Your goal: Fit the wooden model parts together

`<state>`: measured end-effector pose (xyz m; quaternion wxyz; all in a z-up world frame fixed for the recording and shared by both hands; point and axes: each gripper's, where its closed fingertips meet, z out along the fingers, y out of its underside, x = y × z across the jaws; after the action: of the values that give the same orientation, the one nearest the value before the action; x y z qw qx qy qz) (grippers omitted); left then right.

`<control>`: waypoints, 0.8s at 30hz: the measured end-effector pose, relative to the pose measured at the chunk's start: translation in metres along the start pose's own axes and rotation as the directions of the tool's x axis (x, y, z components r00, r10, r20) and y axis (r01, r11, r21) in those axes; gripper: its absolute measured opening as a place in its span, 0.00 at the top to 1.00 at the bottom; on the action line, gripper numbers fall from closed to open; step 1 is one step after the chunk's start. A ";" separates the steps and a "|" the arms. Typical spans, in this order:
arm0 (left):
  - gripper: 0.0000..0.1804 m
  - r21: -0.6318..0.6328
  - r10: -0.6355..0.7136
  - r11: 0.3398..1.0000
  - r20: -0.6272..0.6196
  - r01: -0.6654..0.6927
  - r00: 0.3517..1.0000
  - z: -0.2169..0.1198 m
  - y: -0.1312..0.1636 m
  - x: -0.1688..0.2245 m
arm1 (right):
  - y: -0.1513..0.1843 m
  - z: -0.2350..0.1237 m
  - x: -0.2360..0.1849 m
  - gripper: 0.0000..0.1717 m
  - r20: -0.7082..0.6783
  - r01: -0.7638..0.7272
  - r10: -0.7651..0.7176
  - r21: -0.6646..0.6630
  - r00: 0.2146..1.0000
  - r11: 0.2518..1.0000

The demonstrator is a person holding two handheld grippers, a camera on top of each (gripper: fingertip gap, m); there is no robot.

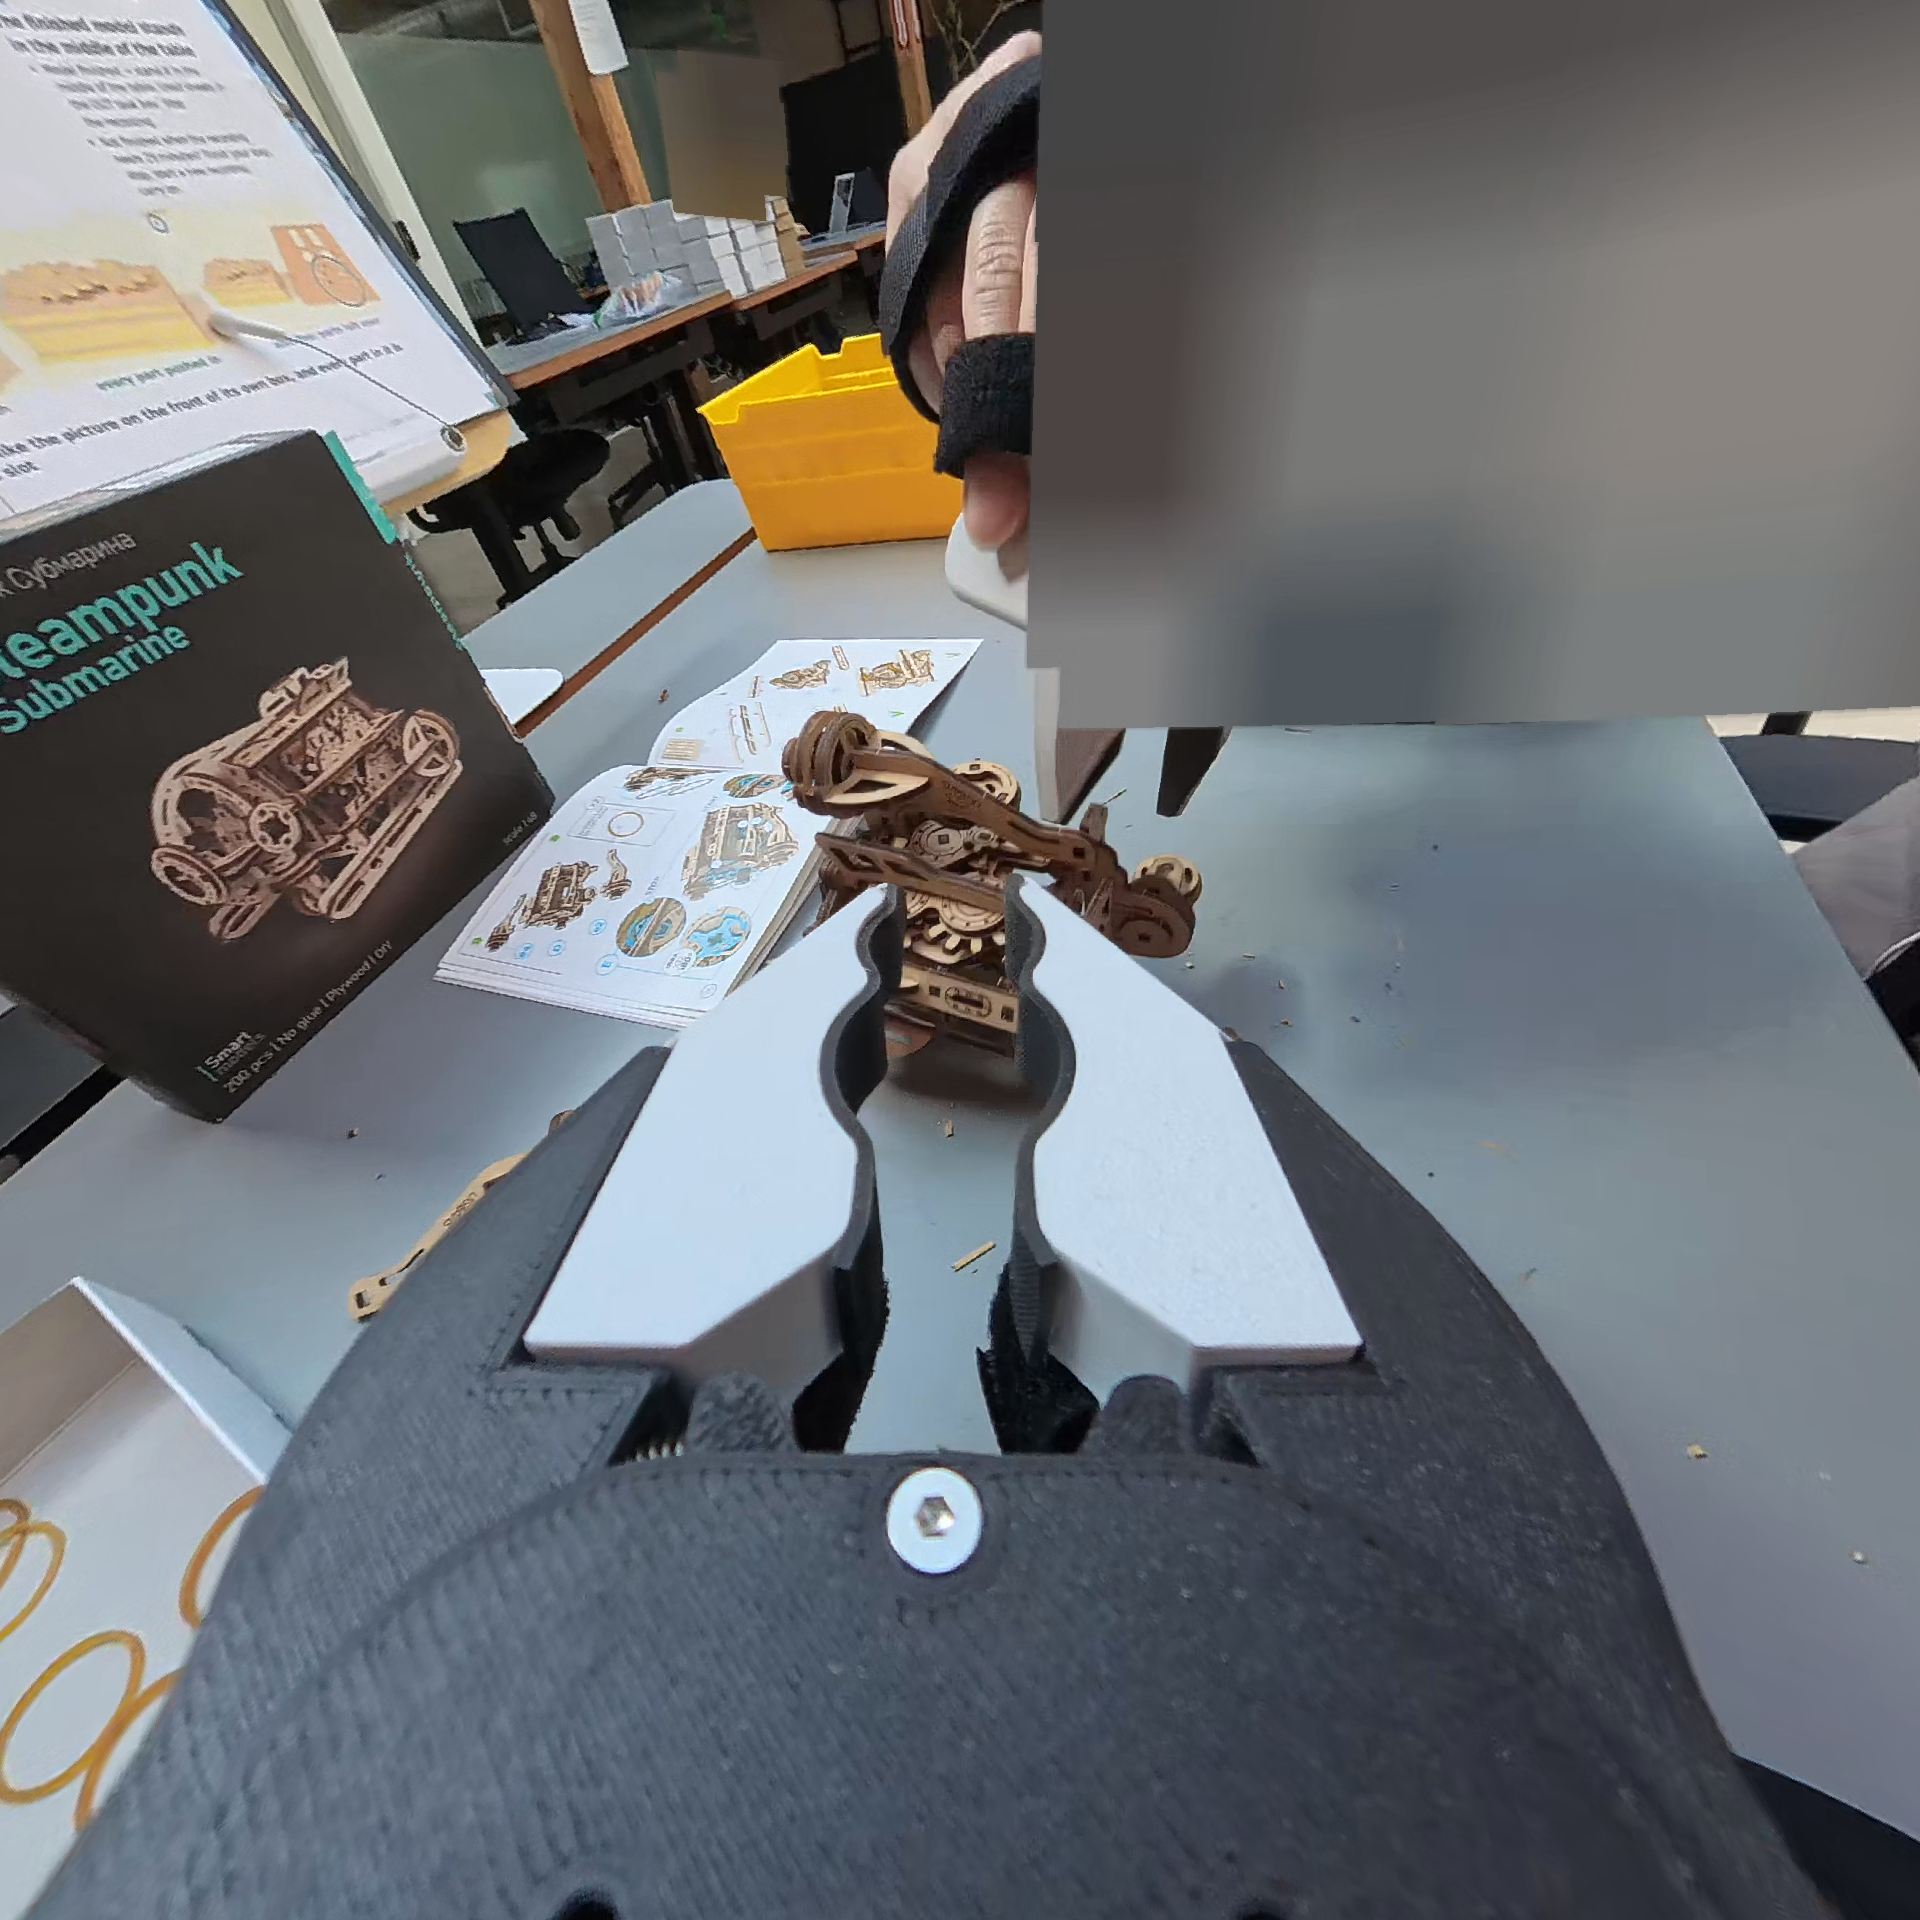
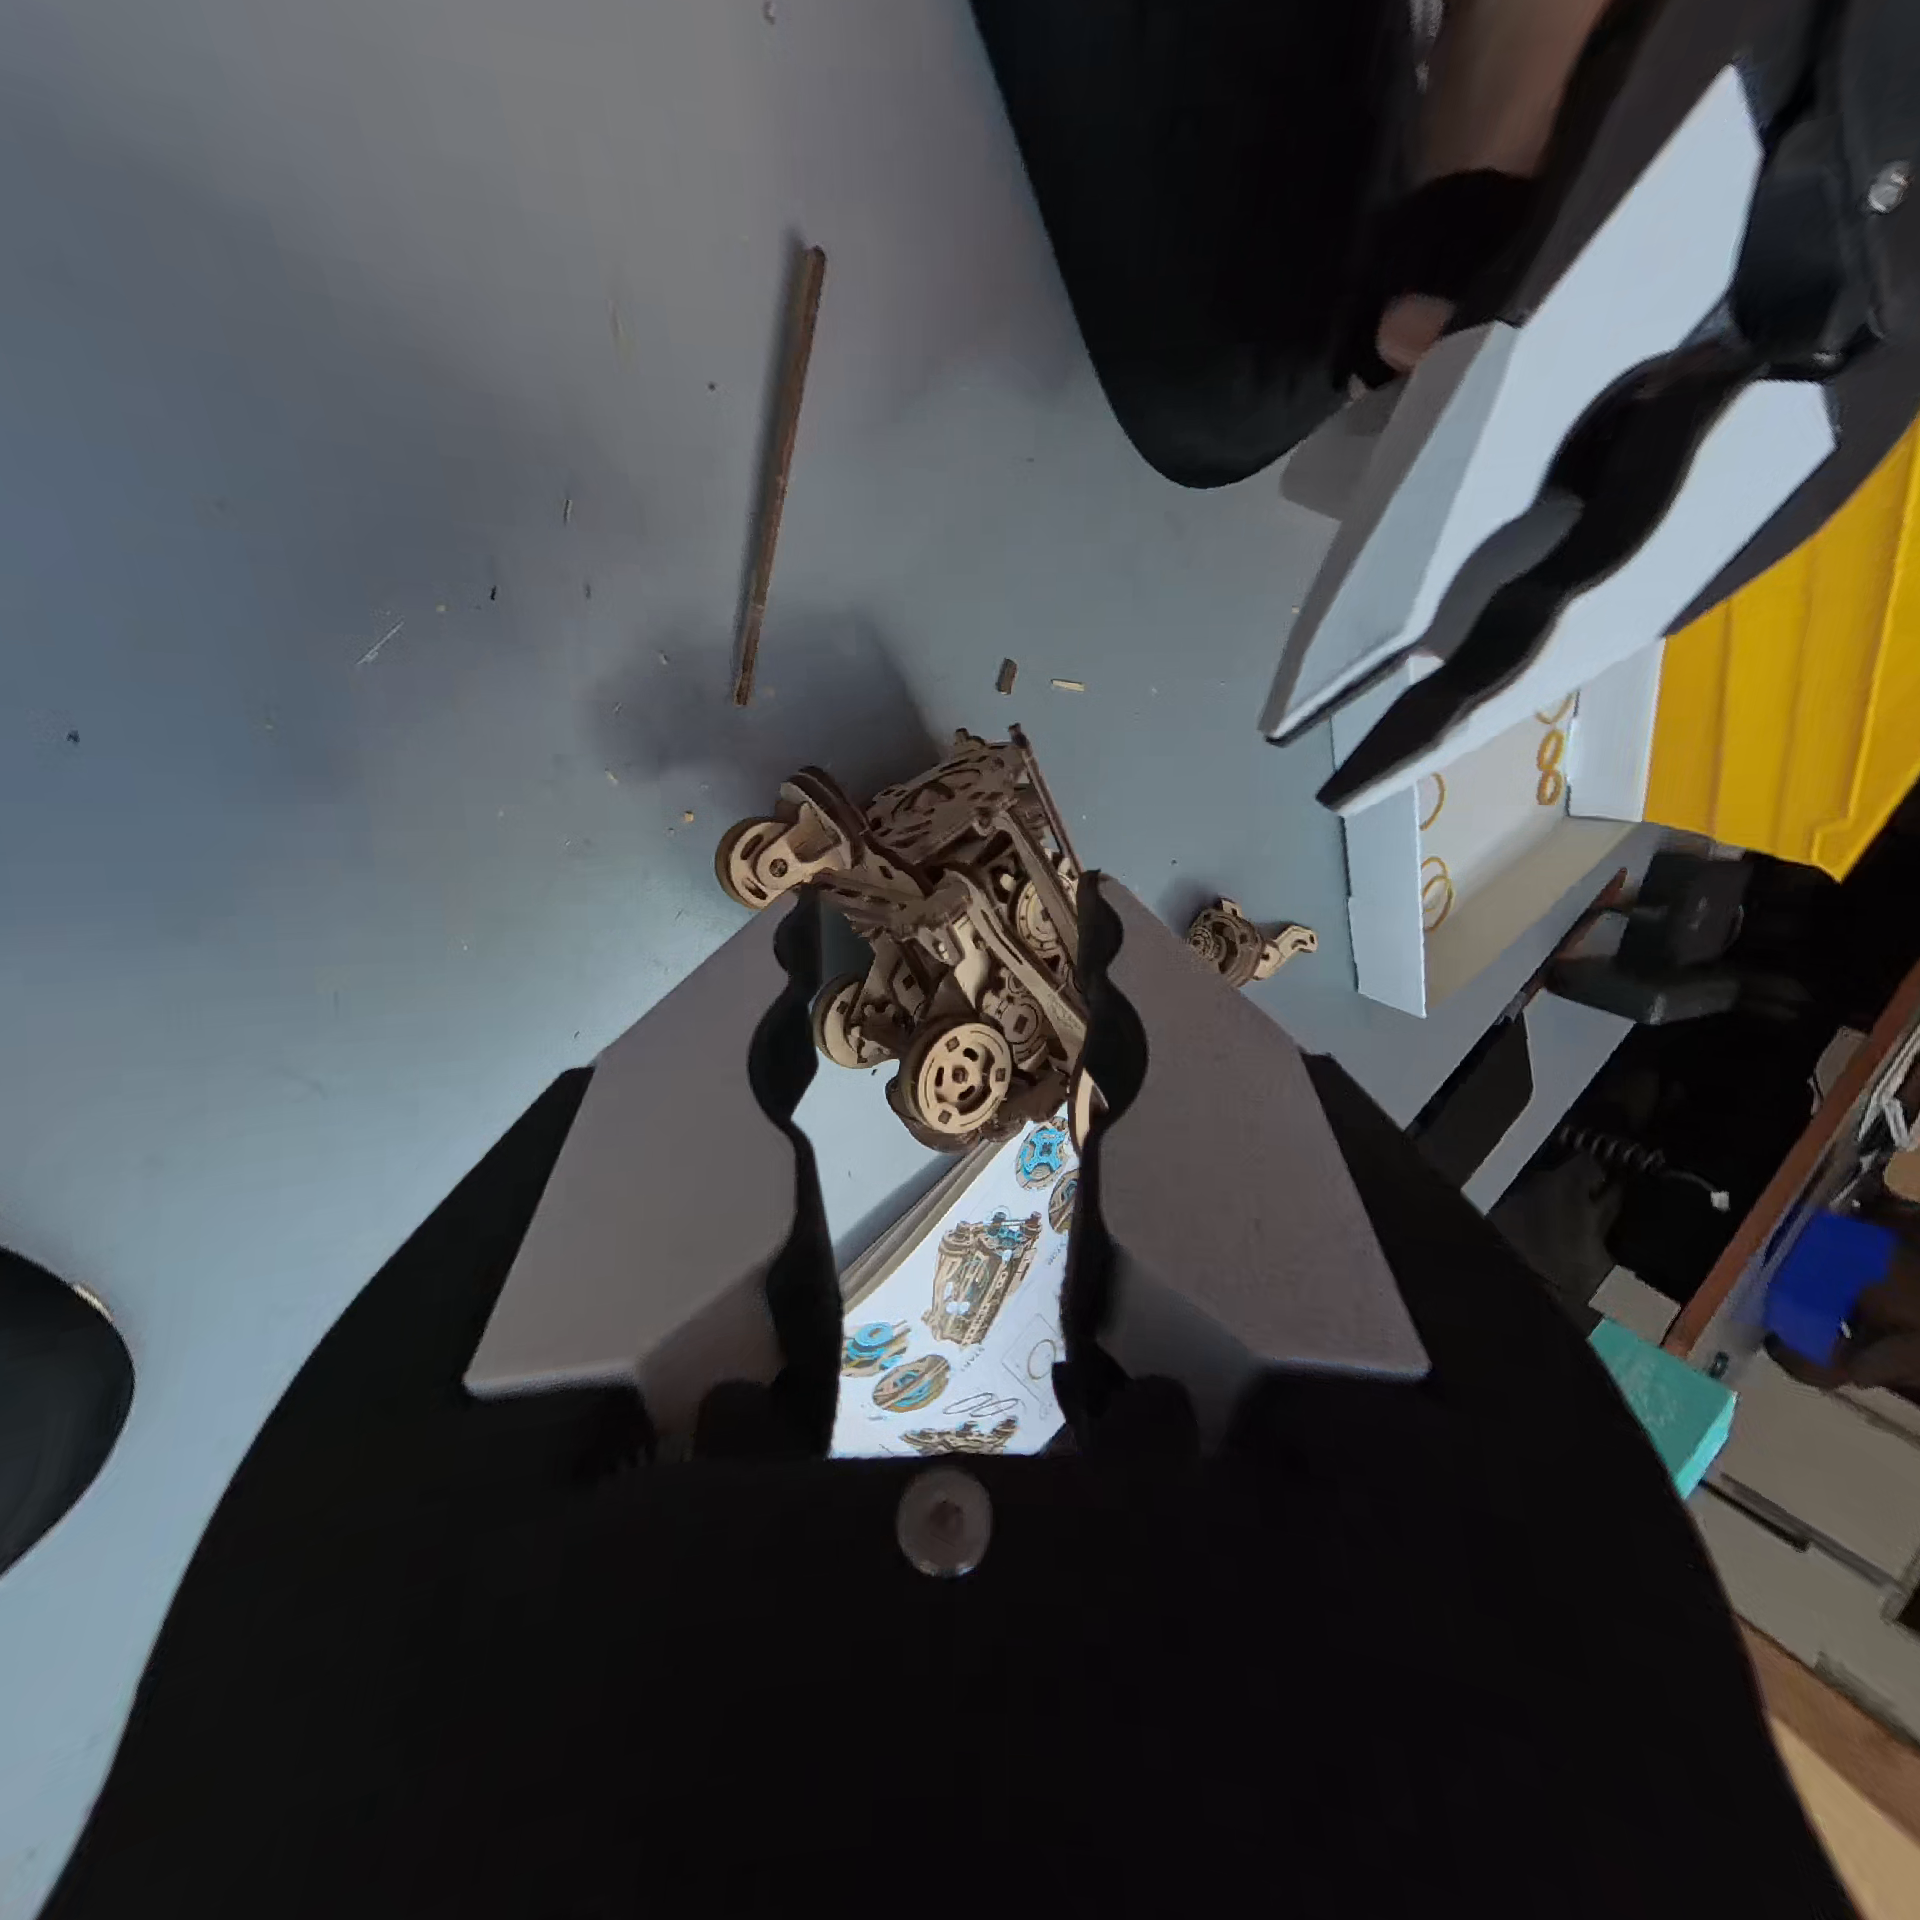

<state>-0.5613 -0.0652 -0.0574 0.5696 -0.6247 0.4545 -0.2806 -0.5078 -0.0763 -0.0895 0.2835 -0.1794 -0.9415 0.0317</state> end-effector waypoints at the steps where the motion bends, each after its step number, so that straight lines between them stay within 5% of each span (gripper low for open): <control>1: 0.91 -0.005 0.015 1.000 0.016 -0.015 1.000 -0.001 0.002 -0.002 | 0.001 0.004 -0.004 0.72 0.047 0.065 -0.063 -0.030 0.997 0.997; 5: 0.91 -0.009 0.013 1.000 0.044 -0.013 0.999 -0.004 0.013 -0.009 | 0.013 0.010 -0.012 0.80 0.153 0.216 -0.200 -0.097 0.968 0.972; 15: 0.92 0.057 -0.029 0.998 0.037 0.027 0.999 -0.011 0.007 -0.013 | 0.023 0.012 -0.013 0.82 0.125 0.228 -0.212 -0.129 0.969 0.965; 24: 0.92 0.042 -0.019 0.999 0.034 0.017 0.999 -0.009 0.010 -0.012 | 0.028 0.011 -0.014 0.85 0.268 0.345 -0.291 -0.187 0.919 0.920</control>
<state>-0.5769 -0.0578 -0.0636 0.5877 -0.6216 0.4330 -0.2842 -0.4942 -0.0544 -0.1105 0.1487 -0.0496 -0.9822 -0.1033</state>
